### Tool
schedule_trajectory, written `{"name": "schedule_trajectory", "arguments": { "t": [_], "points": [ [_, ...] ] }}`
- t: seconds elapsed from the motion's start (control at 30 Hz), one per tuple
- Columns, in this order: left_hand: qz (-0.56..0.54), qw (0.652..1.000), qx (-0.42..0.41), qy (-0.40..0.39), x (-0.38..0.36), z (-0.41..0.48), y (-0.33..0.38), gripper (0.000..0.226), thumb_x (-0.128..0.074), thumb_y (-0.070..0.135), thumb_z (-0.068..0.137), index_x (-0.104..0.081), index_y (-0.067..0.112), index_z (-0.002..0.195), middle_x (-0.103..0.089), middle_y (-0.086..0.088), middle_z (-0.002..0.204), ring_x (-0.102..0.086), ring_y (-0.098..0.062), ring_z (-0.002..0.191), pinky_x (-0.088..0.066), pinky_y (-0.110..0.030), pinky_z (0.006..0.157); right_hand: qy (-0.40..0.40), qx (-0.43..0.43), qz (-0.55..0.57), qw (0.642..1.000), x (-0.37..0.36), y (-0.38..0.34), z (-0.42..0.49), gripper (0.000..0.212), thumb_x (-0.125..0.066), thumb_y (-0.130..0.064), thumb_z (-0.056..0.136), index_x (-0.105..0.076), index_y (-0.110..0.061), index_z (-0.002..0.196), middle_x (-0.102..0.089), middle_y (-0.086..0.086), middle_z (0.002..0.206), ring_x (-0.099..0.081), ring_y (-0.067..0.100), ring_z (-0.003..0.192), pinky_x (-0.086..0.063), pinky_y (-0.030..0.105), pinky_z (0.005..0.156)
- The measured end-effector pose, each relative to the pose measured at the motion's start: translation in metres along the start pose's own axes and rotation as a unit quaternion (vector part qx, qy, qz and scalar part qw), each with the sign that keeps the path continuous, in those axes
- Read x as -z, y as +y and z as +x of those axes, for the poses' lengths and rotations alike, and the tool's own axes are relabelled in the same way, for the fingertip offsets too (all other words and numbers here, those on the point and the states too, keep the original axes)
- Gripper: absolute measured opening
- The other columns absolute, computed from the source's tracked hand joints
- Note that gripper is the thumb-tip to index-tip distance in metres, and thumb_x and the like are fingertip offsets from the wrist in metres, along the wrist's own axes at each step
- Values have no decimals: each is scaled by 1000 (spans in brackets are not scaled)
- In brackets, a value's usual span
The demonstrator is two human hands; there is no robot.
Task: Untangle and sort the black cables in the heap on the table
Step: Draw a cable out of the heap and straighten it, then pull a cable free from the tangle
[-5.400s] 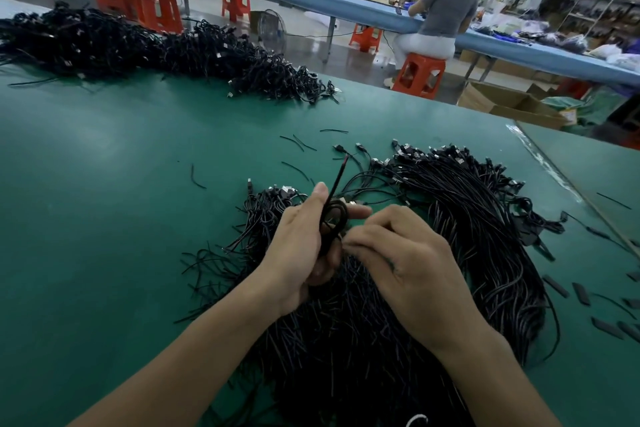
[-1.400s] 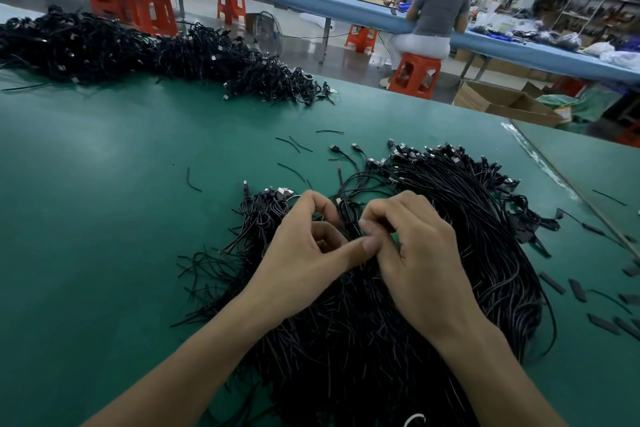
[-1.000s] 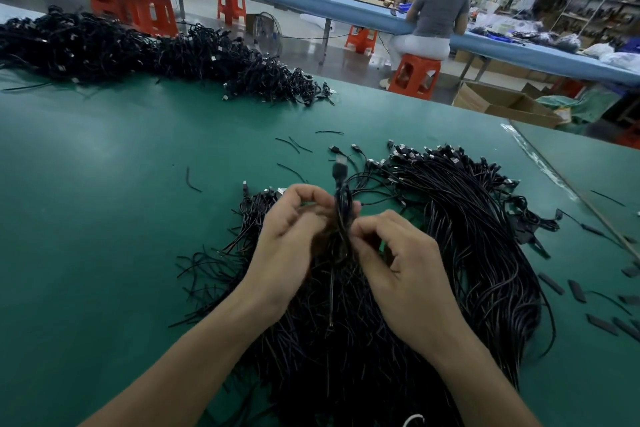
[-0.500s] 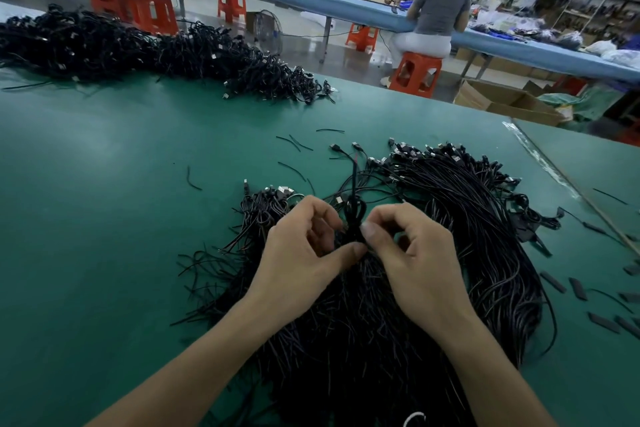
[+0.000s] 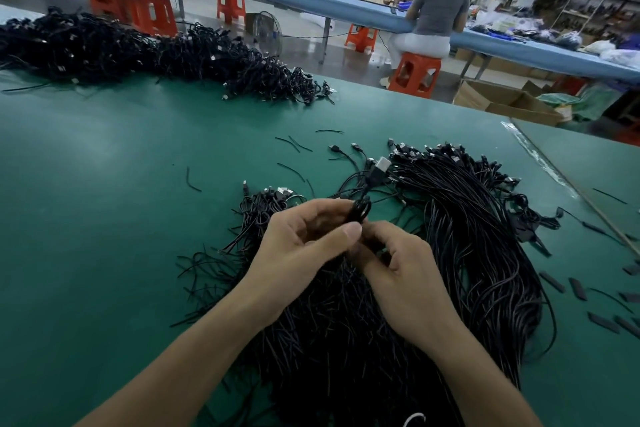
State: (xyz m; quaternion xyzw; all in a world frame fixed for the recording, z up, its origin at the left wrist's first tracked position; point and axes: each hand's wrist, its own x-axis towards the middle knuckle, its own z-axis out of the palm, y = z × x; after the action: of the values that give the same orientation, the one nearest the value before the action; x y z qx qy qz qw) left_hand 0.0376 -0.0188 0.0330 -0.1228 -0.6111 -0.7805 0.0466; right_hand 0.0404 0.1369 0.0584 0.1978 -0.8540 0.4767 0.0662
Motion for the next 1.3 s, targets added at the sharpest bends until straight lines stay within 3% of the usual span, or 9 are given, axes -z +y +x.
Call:
{"name": "schedule_trajectory", "arguments": {
  "t": [0.17, 0.33, 0.47, 0.63, 0.77, 0.9, 1.07, 1.2, 1.3],
  "points": [
    [78, 995, -53, -36, 6, 0, -7, 33, -75, 2, 83, -76, 23, 108, -77, 2, 102, -72, -16, 96, -55, -23, 83, -36, -82, 101, 991, -2, 11, 0, 19, -60, -9, 97, -74, -21, 101, -76, -8, 95, -70, 6, 94, -54, 23, 83],
    [176, 982, -34, -61, 16, 4, -14, 23, -77, 19, 82, -76, 27, 104, -77, 9, 95, -73, -10, 88, -57, -24, 81, -72, -171, 210, 960, -3, 26, -3, 15, -61, -15, 97, -71, -17, 87, -66, -16, 62, -60, -7, 59, -44, 7, 54],
    [260, 965, 1, 27, 26, 17, -18, 35, -83, 15, 79, -70, 32, 106, -75, 15, 87, -73, -7, 73, -61, -27, 74, -19, -171, -50, 984, 10, 57, 1, 12, -66, -24, 93, -68, -27, 82, -68, -11, 72, -61, -2, 65, -46, 11, 61],
    [349, 916, -7, 198, 51, 39, -21, 35, -80, 19, 83, -63, 29, 111, -67, 8, 91, -69, -11, 61, -57, -21, 63, -7, -241, -331, 912, 37, 101, 7, 19, -53, -22, 100, -64, -13, 113, -64, 2, 105, -59, 16, 89, -50, 28, 75],
    [557, 816, 47, 147, 56, 39, -30, 22, -67, 37, 92, -68, 32, 113, -46, 8, 112, -57, -12, 87, -51, -32, 71, -47, -318, -361, 875, 29, 116, 6, 23, -49, -31, 101, -62, -12, 100, -56, -1, 82, -53, 16, 69, -48, 33, 64],
    [612, 781, 74, 98, 50, 36, -33, 38, -49, 51, 97, -66, 29, 123, -51, 12, 125, -47, -15, 113, -42, -33, 66, -13, -336, -369, 867, 26, 117, 7, 19, -51, -25, 99, -58, -13, 113, -48, -1, 84, -50, 20, 72, -42, 32, 64],
    [689, 716, 108, 8, 47, 33, -31, 58, -43, 61, 94, -58, 21, 134, -42, 8, 146, -37, -24, 126, -44, -40, 97, -51, -363, -335, 868, 28, 116, 17, 21, -52, -13, 94, -58, -4, 112, -48, 6, 86, -51, 26, 74, -45, 32, 66],
    [672, 732, 113, -22, 48, 32, -30, 64, -44, 61, 94, -51, 19, 141, -41, 8, 149, -36, -24, 128, -41, -42, 104, 19, -396, -189, 899, 37, 120, 22, 30, -50, -12, 93, -48, -3, 65, -50, 6, 65, -42, 23, 58, -34, 31, 56],
    [662, 742, 104, 1, 50, 32, -28, 59, -45, 57, 95, -52, 20, 141, -43, 7, 146, -37, -24, 126, -41, -41, 103, 85, -436, -19, 896, 43, 120, 25, 21, -45, -9, 97, -64, -2, 90, -58, 9, 76, -51, 24, 64, -47, 44, 63]
  ]
}}
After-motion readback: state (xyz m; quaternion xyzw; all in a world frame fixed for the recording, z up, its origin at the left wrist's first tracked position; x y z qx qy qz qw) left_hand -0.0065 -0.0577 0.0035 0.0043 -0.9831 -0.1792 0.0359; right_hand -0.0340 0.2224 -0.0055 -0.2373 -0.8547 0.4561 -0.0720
